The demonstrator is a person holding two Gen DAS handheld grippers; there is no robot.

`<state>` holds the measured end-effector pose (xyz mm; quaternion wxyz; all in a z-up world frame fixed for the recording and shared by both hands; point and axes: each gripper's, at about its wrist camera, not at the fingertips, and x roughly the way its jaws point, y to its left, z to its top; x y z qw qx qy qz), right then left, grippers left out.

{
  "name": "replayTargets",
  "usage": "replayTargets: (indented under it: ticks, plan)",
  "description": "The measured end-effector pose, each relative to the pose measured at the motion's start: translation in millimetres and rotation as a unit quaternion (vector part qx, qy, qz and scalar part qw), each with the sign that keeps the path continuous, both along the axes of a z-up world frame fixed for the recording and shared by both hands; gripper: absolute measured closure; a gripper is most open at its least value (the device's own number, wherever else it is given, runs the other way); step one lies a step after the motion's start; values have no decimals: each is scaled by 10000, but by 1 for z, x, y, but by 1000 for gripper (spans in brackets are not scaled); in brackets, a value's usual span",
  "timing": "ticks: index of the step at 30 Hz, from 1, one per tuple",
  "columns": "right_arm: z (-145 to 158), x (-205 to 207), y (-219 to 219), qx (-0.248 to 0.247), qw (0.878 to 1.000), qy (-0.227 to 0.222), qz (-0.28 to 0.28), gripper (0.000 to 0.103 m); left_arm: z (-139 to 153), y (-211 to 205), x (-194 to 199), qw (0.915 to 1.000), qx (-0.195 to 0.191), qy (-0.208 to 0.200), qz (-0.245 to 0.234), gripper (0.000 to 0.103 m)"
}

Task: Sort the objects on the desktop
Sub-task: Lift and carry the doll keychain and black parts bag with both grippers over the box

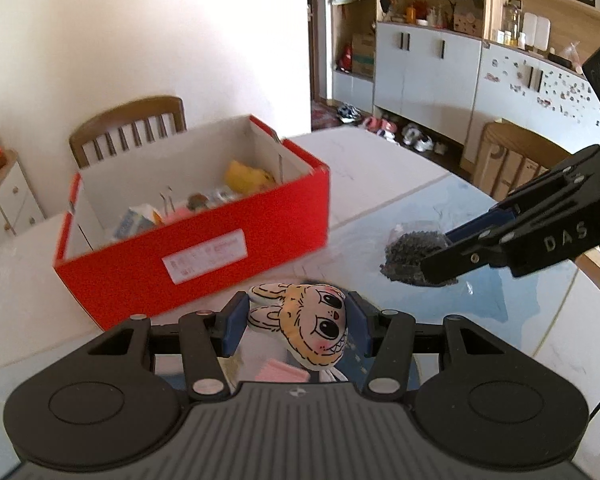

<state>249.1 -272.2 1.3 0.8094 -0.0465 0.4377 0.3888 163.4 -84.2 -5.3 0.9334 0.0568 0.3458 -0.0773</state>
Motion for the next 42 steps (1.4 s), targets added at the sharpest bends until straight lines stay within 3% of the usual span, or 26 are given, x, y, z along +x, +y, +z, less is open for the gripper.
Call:
replayTargets:
  ticks: [8,14,32,42]
  plan:
    - [36,32,20,313,9989,-282,191,70,31,22,26,9993,18,-313,225,52]
    - [46,57,46,324,9979,-472,295,70,45,45,56,9982,93,-394,453,51]
    - [26,119,116,-62,9987,-464,189,70,29,106,155,9945,-119,374,969,51]
    - [0,131,148,-634,9966,-503,163,70,6,110,189,9921,105,775,981,51]
